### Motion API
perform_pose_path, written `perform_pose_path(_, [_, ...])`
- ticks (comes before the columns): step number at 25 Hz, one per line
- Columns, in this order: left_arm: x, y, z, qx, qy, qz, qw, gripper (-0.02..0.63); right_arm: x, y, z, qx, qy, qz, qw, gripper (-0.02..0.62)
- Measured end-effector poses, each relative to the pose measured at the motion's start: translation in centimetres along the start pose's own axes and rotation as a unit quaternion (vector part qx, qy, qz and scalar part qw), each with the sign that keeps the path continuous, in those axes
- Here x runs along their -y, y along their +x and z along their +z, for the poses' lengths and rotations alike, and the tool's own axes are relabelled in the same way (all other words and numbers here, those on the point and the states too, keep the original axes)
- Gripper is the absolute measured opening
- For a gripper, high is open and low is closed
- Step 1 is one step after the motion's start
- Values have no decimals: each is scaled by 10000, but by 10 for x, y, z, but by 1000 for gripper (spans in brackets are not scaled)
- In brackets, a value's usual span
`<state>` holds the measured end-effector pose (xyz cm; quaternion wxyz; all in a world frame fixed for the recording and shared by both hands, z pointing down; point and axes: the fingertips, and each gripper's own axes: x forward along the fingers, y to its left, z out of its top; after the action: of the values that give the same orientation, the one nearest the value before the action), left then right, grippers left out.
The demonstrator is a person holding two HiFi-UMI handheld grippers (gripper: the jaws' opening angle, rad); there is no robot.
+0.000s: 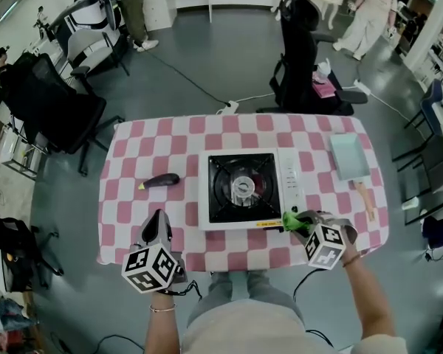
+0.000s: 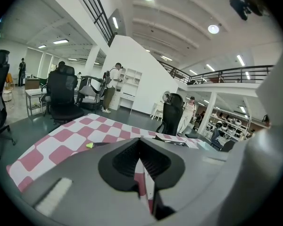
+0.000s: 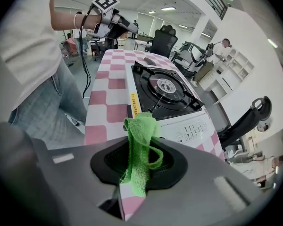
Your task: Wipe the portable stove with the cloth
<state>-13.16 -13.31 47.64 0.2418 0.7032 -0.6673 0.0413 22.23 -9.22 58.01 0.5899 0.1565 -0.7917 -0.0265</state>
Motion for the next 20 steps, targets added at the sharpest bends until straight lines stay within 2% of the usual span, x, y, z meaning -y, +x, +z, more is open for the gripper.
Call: perform_pose_path(20, [-31, -7, -4, -13, -213, 47, 9998, 0, -15, 9, 21, -198, -191, 107, 9996, 77])
